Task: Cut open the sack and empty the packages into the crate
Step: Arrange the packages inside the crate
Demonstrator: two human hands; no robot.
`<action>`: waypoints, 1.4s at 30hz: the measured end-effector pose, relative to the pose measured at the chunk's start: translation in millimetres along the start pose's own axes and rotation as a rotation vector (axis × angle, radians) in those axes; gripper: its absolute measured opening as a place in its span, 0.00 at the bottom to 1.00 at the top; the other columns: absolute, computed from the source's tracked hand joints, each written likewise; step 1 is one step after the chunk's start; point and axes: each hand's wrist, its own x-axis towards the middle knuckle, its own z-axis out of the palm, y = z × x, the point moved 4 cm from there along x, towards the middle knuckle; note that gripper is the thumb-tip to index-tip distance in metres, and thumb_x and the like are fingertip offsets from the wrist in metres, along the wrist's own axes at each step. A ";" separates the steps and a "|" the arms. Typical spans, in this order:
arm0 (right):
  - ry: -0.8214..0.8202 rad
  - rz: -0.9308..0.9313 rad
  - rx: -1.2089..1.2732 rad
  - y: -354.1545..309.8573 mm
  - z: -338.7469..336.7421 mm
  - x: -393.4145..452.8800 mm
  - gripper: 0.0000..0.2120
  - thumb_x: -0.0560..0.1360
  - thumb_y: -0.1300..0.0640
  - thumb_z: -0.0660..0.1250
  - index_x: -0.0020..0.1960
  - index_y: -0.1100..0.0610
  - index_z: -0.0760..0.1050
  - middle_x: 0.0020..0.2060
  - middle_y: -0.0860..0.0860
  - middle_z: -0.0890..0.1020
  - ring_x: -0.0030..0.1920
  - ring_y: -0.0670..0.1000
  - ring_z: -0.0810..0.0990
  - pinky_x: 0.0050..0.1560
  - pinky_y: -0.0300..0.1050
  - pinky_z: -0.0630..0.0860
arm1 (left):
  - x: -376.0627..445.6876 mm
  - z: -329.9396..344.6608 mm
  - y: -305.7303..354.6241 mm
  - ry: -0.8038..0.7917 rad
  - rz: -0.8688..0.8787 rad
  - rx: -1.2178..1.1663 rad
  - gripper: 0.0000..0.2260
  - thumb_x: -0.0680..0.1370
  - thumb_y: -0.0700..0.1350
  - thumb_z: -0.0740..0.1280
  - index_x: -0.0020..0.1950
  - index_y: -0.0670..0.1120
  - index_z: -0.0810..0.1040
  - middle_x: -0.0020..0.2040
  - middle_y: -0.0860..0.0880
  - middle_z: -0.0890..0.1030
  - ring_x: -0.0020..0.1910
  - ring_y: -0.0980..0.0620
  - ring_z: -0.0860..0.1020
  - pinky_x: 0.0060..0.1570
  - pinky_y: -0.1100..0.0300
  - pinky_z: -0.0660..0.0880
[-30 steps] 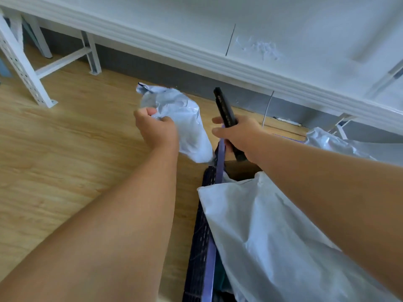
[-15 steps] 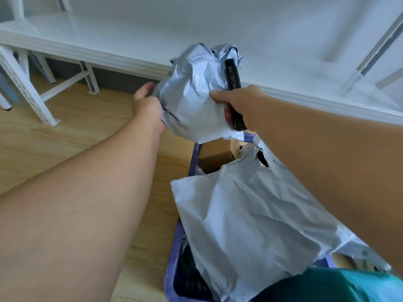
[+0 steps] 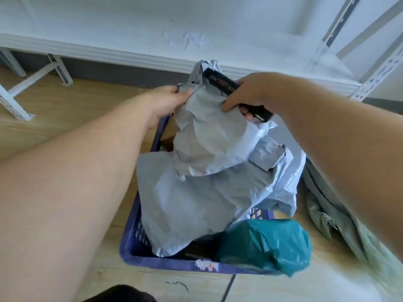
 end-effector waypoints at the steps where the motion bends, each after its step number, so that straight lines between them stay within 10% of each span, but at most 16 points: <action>1: 0.008 -0.003 0.026 5.6 -11.1 -1.8 0.10 0.73 0.59 0.72 0.52 0.57 0.74 0.23 0.52 0.73 0.19 0.48 0.71 0.27 0.39 0.73 | -0.9 4.6 9.2 0.050 0.074 0.014 0.21 0.78 0.55 0.64 0.68 0.48 0.70 0.47 0.58 0.77 0.30 0.75 0.74 0.25 0.78 0.70; 4: -0.027 -0.033 -0.062 22.0 -36.0 -7.9 0.12 0.72 0.58 0.72 0.53 0.57 0.73 0.24 0.53 0.74 0.24 0.50 0.72 0.33 0.44 0.74 | -1.6 12.4 21.4 0.142 0.154 0.069 0.37 0.68 0.62 0.73 0.70 0.47 0.65 0.48 0.59 0.73 0.43 0.70 0.76 0.30 0.78 0.69; 9: -0.068 -0.037 -0.313 44.2 -46.9 -19.2 0.13 0.70 0.55 0.75 0.50 0.60 0.77 0.26 0.52 0.77 0.25 0.50 0.73 0.33 0.42 0.72 | -7.0 28.5 16.1 0.092 0.059 0.344 0.52 0.52 0.67 0.77 0.71 0.56 0.59 0.68 0.51 0.68 0.63 0.48 0.70 0.60 0.49 0.70; 21: 0.071 0.164 -0.418 149.2 5.8 -3.9 0.26 0.66 0.37 0.74 0.37 0.57 0.66 0.34 0.52 0.75 0.40 0.55 0.77 0.43 0.45 0.75 | -2.6 124.5 -23.5 -0.282 -0.151 1.085 0.43 0.64 0.67 0.70 0.74 0.50 0.63 0.70 0.50 0.71 0.65 0.46 0.72 0.65 0.53 0.68; 34: 0.190 -0.322 0.042 92.6 15.7 -4.5 0.12 0.65 0.51 0.76 0.43 0.54 0.77 0.35 0.49 0.75 0.35 0.50 0.73 0.30 0.40 0.68 | -37.8 49.4 -36.7 -0.266 -0.485 0.553 0.39 0.55 0.58 0.80 0.64 0.56 0.73 0.55 0.56 0.79 0.54 0.51 0.75 0.41 0.56 0.74; 39: 0.104 -0.267 -0.185 96.9 61.7 9.4 0.14 0.68 0.50 0.75 0.41 0.53 0.71 0.35 0.49 0.73 0.40 0.53 0.72 0.35 0.43 0.67 | -36.4 35.8 -40.9 0.125 -0.371 0.633 0.54 0.60 0.55 0.81 0.76 0.53 0.50 0.72 0.44 0.64 0.67 0.41 0.67 0.62 0.46 0.70; 42: 0.099 -0.237 -0.271 104.9 69.1 15.0 0.14 0.67 0.51 0.76 0.47 0.54 0.75 0.39 0.51 0.76 0.41 0.54 0.74 0.37 0.42 0.68 | -38.1 72.7 -53.2 0.094 -0.226 0.710 0.50 0.65 0.53 0.78 0.77 0.51 0.49 0.70 0.43 0.63 0.67 0.42 0.67 0.62 0.53 0.67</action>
